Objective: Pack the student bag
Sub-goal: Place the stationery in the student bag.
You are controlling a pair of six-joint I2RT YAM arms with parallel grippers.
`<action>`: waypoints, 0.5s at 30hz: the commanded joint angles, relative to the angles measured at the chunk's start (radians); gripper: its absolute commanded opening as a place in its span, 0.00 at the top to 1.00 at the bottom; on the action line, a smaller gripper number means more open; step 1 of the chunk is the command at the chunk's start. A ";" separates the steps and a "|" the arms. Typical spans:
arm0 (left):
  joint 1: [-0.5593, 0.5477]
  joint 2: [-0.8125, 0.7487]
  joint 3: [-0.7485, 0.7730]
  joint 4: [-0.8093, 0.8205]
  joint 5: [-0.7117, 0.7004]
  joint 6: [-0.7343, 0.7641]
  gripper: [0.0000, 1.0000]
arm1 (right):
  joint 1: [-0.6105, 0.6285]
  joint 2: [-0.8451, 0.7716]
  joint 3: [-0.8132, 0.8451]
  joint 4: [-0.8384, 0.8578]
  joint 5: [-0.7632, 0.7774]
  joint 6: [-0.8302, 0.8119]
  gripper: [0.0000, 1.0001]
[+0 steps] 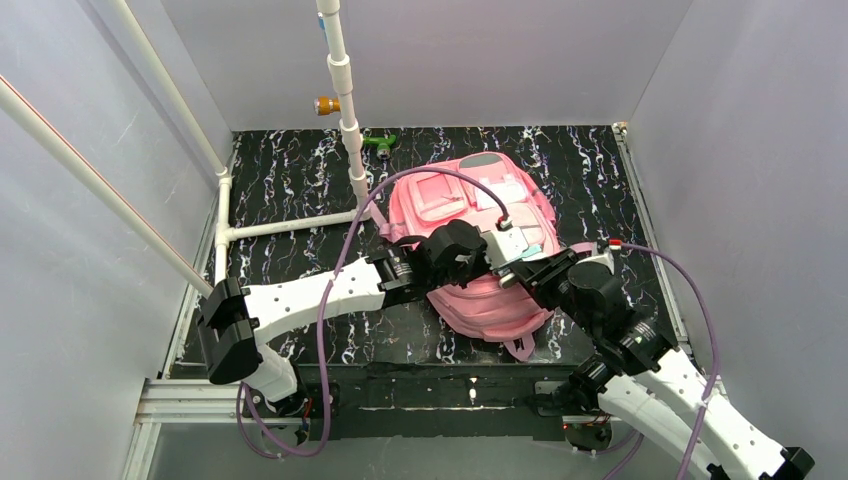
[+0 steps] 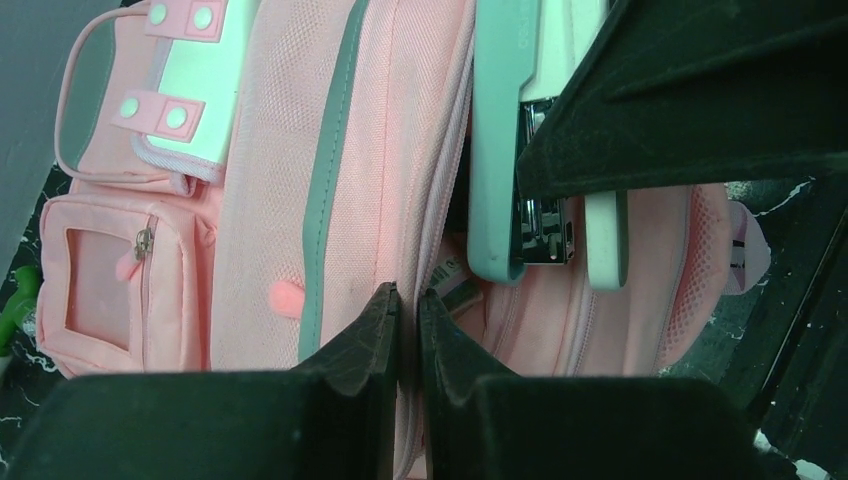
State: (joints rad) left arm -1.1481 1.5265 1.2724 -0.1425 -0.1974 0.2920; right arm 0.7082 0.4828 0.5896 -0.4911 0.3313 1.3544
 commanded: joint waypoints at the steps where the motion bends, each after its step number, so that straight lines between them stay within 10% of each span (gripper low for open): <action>1: 0.008 -0.042 0.042 -0.022 0.050 -0.060 1.00 | 0.000 0.055 0.022 0.115 0.052 -0.016 0.99; 15: 0.008 -0.081 -0.011 0.068 0.229 -0.120 1.00 | 0.000 0.132 0.068 0.148 0.239 0.042 0.91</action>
State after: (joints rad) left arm -1.1213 1.5249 1.2747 -0.1135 -0.1154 0.2111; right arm 0.7090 0.5686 0.6140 -0.4496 0.4332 1.3411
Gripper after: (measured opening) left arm 0.061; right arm 0.417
